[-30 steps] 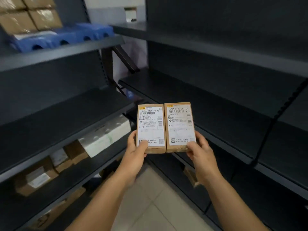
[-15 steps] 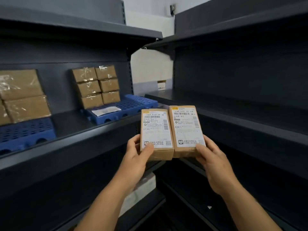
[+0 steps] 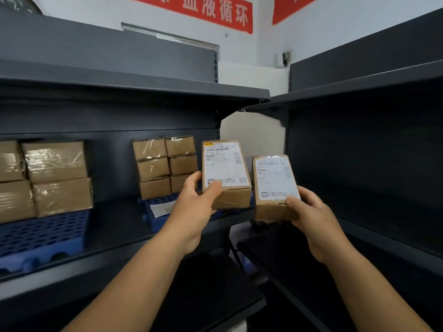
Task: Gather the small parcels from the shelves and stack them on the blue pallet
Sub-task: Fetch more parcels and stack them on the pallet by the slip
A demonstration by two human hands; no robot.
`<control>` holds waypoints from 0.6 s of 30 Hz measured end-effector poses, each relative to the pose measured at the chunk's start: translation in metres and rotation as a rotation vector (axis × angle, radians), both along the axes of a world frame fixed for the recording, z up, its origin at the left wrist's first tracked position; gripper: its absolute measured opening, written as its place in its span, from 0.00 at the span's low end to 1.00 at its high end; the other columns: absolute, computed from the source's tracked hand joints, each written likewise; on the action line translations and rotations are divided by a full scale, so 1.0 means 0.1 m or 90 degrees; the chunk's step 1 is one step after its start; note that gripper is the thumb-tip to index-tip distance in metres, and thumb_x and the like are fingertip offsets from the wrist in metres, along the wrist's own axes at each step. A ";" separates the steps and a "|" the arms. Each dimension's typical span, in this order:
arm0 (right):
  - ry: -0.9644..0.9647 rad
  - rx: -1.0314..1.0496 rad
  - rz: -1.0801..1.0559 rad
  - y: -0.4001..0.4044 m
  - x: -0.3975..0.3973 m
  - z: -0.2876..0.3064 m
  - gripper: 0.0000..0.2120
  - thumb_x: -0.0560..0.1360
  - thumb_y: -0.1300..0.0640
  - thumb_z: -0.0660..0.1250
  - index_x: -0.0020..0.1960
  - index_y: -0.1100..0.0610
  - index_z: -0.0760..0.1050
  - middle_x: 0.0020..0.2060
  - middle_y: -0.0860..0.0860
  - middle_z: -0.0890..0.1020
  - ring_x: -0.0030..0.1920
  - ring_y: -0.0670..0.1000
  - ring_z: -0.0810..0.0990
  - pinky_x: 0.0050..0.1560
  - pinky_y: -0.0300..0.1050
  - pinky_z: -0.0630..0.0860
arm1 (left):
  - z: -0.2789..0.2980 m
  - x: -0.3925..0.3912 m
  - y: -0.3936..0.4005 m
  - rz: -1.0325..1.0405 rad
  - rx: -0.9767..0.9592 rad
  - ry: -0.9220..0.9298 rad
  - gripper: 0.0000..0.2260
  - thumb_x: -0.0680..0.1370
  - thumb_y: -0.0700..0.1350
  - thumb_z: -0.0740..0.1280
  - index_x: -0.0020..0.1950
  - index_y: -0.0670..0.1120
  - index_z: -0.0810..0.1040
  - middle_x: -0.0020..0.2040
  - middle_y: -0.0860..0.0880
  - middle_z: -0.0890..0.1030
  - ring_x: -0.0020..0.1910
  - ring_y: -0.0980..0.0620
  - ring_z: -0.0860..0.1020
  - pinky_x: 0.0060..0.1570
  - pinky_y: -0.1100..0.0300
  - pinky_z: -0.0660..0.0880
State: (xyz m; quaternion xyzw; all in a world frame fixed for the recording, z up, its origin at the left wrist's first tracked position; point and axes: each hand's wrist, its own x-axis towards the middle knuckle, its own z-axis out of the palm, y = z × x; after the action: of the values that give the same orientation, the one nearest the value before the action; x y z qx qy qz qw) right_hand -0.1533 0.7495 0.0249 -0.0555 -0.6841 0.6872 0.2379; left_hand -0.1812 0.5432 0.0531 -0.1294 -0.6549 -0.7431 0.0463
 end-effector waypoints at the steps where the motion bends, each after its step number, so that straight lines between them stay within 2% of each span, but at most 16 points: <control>1: -0.012 0.017 0.014 0.04 -0.17 0.02 0.19 0.77 0.55 0.63 0.67 0.47 0.70 0.58 0.49 0.78 0.55 0.49 0.78 0.51 0.47 0.78 | 0.04 -0.11 0.06 0.004 0.010 -0.006 0.23 0.79 0.47 0.65 0.73 0.53 0.63 0.60 0.51 0.80 0.56 0.52 0.80 0.63 0.50 0.73; 4: -0.050 0.058 0.060 0.14 -0.67 0.10 0.19 0.77 0.54 0.63 0.68 0.47 0.69 0.58 0.49 0.77 0.56 0.52 0.77 0.53 0.52 0.79 | 0.18 -0.48 0.28 0.009 0.024 -0.033 0.21 0.79 0.47 0.64 0.71 0.50 0.66 0.58 0.51 0.81 0.56 0.51 0.80 0.63 0.49 0.73; 8: -0.090 0.096 0.138 0.22 -1.28 0.24 0.21 0.77 0.53 0.63 0.69 0.46 0.67 0.60 0.48 0.76 0.58 0.52 0.75 0.54 0.50 0.77 | 0.33 -0.97 0.54 0.050 0.020 -0.098 0.17 0.79 0.48 0.63 0.68 0.48 0.70 0.57 0.49 0.82 0.56 0.50 0.79 0.65 0.49 0.71; 10: -0.108 0.122 0.180 0.22 -1.56 0.29 0.21 0.77 0.53 0.63 0.70 0.46 0.66 0.62 0.49 0.75 0.59 0.52 0.74 0.58 0.51 0.75 | 0.40 -1.18 0.64 0.082 0.008 -0.131 0.17 0.80 0.49 0.63 0.68 0.47 0.69 0.60 0.48 0.80 0.57 0.49 0.78 0.62 0.52 0.72; 13: -0.120 0.150 0.228 0.20 -1.90 0.33 0.22 0.77 0.52 0.63 0.70 0.46 0.66 0.62 0.50 0.76 0.57 0.52 0.76 0.58 0.52 0.76 | 0.49 -1.43 0.74 0.148 -0.035 -0.162 0.19 0.80 0.51 0.62 0.69 0.46 0.68 0.62 0.46 0.78 0.58 0.46 0.77 0.57 0.53 0.74; 18: -0.164 0.202 0.278 0.14 -2.21 0.31 0.19 0.78 0.49 0.60 0.68 0.47 0.68 0.55 0.49 0.77 0.53 0.50 0.76 0.57 0.52 0.76 | 0.52 -1.64 0.72 0.215 -0.152 -0.176 0.21 0.80 0.56 0.59 0.68 0.47 0.69 0.60 0.47 0.77 0.55 0.47 0.77 0.57 0.53 0.76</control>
State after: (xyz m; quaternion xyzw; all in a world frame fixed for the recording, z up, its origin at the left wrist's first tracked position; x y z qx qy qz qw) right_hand -0.3745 0.7633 0.0561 0.0444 -0.8033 0.5939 0.0014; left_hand -0.3449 0.6153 0.1047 0.0799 -0.7508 -0.6525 0.0643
